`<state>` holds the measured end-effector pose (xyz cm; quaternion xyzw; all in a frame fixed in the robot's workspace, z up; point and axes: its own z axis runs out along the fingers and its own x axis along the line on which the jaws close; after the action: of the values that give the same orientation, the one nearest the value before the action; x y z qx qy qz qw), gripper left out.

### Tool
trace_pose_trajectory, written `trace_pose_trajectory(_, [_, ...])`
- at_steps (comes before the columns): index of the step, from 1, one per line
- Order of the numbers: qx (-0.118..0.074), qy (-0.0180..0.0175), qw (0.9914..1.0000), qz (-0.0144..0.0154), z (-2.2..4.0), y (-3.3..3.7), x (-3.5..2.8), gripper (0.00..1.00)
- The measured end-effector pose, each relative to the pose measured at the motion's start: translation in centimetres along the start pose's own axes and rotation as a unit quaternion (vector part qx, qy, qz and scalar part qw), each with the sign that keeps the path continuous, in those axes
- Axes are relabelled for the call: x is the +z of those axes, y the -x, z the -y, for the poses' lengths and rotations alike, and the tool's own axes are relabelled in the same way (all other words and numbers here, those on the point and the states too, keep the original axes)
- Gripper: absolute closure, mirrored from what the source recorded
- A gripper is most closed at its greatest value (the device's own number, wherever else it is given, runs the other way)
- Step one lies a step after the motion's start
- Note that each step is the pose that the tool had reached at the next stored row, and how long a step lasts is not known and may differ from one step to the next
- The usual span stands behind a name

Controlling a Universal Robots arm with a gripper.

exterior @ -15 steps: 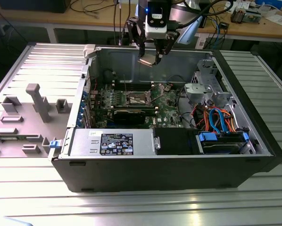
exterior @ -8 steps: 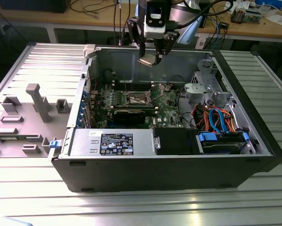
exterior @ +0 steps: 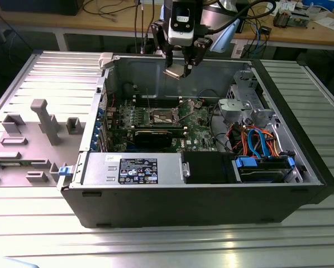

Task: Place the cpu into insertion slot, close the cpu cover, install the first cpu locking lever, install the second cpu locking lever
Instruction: 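Place the cpu into insertion slot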

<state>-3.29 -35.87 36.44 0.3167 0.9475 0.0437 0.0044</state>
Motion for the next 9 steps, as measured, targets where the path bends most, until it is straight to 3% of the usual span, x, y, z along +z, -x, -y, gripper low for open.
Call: trace_pose_trajectory(9, [0.02,0.0004,0.9998,0.0017,0.01,-0.02,0.0,0.46])
